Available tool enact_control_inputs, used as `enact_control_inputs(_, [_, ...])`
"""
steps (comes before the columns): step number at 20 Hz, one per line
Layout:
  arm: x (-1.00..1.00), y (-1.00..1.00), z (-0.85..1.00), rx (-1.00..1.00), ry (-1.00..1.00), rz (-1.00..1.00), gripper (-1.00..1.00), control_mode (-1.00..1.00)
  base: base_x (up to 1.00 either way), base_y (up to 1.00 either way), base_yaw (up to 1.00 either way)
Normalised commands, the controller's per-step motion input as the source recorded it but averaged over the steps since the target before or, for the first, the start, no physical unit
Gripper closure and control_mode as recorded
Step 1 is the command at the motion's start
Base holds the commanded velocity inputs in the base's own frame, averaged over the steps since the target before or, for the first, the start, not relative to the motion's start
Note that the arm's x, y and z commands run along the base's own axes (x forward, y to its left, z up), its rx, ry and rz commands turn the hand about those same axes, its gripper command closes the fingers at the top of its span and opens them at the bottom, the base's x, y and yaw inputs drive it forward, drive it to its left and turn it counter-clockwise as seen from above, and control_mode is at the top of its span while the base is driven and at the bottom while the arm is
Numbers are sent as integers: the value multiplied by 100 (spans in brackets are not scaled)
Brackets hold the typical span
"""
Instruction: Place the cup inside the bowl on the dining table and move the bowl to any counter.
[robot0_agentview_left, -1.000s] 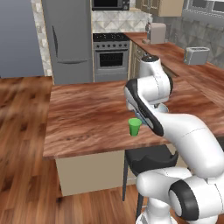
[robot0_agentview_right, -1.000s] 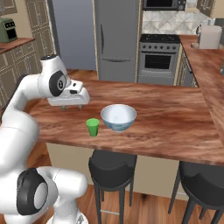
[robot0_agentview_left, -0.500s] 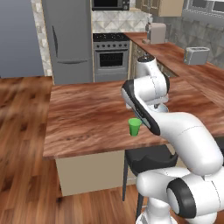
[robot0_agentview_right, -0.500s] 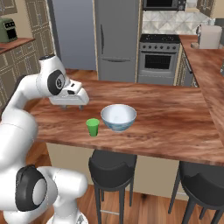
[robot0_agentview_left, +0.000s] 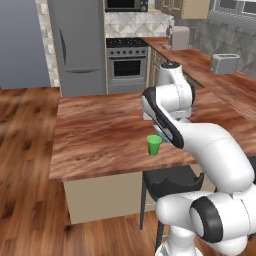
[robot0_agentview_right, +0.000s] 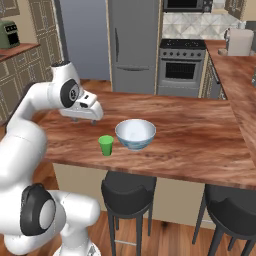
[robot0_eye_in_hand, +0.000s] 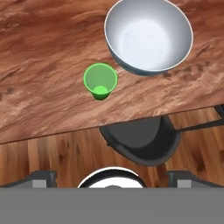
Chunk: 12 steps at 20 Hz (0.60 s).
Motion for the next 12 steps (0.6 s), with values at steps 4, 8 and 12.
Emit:
enact_control_inputs(4, [9,0,0,5,0,0,-100,-100,0,0,0])
enact_control_inputs(8, [13,0,-12,0,0,0,-100,-100,0,0,0])
enact_control_inputs(12, [22,0,-16,0,0,3,-100,-100,0,0,0])
